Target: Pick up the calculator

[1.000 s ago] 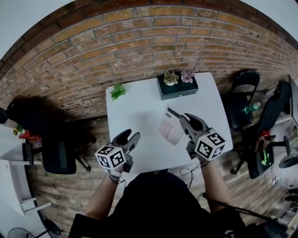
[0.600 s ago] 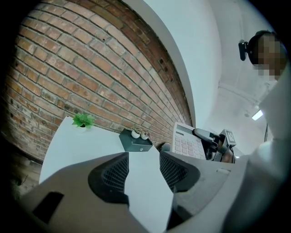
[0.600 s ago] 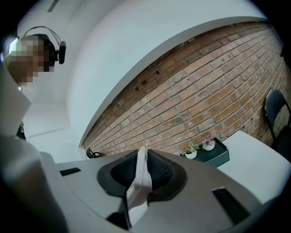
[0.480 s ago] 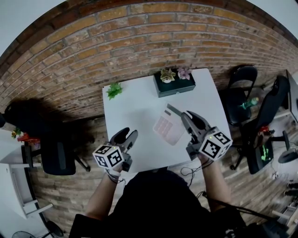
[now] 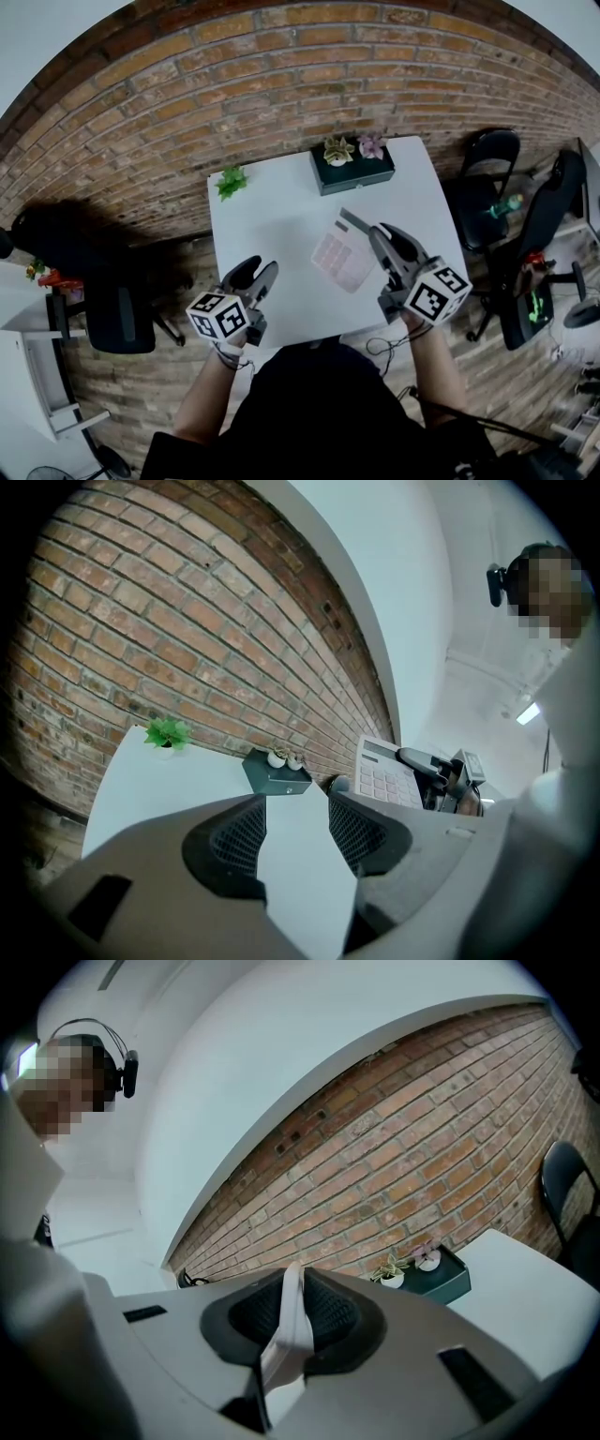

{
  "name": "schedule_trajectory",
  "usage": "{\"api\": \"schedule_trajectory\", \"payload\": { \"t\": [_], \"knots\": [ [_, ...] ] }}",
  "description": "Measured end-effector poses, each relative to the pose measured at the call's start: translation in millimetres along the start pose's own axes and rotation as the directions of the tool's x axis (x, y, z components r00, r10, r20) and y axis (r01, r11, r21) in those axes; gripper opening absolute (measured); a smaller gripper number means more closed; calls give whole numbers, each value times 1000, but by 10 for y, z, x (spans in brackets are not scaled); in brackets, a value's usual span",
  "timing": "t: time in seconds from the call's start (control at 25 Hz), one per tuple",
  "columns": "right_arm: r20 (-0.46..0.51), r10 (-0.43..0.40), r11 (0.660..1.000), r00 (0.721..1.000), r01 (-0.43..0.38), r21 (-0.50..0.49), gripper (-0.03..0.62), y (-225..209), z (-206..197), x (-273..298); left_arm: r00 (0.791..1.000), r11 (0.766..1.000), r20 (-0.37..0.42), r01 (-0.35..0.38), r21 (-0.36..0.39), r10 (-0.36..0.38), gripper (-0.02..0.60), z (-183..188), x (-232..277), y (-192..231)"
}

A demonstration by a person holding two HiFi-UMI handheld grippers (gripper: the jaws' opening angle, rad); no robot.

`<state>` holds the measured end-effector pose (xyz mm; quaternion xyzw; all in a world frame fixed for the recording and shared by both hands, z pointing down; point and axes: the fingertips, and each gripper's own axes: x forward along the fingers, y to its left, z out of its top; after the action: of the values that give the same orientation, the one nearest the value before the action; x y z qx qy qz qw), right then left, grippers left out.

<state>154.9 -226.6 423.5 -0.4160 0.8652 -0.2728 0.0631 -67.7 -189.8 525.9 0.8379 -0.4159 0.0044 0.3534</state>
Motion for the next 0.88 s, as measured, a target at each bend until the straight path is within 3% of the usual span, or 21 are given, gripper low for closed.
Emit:
{"api": "schedule_trajectory", "payload": {
  "t": [0.88],
  "knots": [
    [41, -11, 1000, 999, 12, -24, 57, 51, 177, -162, 999, 999, 45, -29, 29, 28, 205, 257, -126, 42]
  ]
}}
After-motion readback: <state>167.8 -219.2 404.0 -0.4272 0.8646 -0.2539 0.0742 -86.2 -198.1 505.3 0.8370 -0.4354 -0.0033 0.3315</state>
